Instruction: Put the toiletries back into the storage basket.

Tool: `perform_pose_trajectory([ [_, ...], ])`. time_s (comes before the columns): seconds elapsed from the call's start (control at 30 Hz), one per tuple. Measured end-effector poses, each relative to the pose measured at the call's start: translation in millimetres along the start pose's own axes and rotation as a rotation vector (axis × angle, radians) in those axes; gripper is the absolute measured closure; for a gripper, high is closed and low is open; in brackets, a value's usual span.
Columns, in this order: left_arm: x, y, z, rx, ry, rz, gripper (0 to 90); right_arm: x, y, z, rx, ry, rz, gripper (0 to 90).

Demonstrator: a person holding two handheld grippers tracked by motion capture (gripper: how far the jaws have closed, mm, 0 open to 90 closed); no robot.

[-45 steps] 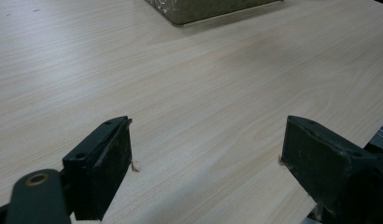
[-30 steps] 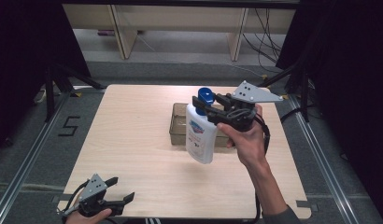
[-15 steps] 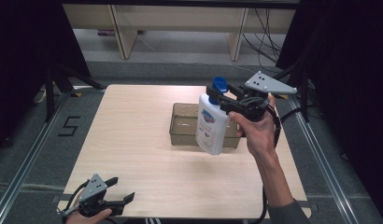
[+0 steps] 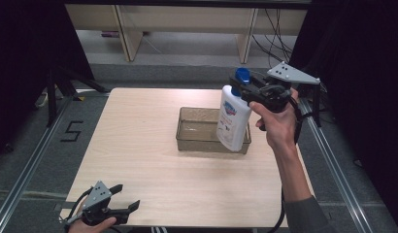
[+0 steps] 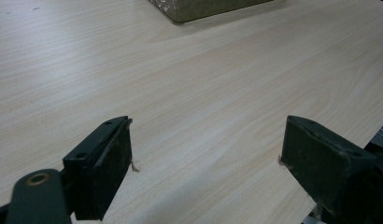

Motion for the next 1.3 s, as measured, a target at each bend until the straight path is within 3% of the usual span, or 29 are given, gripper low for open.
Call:
perform_pose_trajectory([
  [0.03,0.0,0.0,0.0,0.001,0.0,0.0,15.7,1.1,0.2,-0.1,-0.01,0.005,-0.027,61.9],
  [0.23,0.5,-0.4,-1.7,0.013,-0.007,0.011,15.7,13.6,2.6,-3.0,-0.006,-0.027,-0.039,62.0],
  [0.63,0.5,-0.5,-2.0,0.013,-0.009,0.012,15.7,35.0,0.2,-11.0,-0.021,-0.097,-0.034,62.0],
  [0.67,-0.6,-0.8,-1.3,0.001,-0.008,-0.001,15.7,36.4,-0.7,-11.9,-0.019,-0.096,-0.039,62.0],
  [1.17,0.0,-1.1,-1.5,-0.005,-0.01,-0.008,15.6,51.8,-11.4,-16.9,-0.011,-0.128,-0.064,61.9],
  [1.23,1.3,-0.9,-2.6,0.01,-0.012,0.01,15.7,53.6,-13.0,-16.9,-0.014,-0.129,-0.068,61.9],
  [1.3,0.3,-1.1,-1.4,-0.007,-0.005,-0.005,15.7,55.7,-15.1,-17.6,-0.017,-0.13,-0.068,61.9],
])
Point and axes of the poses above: each handheld gripper's, and its own axes: z roughly backward along the jaws, y roughly out of its top, x roughly to its right, the point moved 2 cm from there along -z, roughly forward along the jaws, and after that the axes turned 3 degrees about y, right-handed, at the moved point
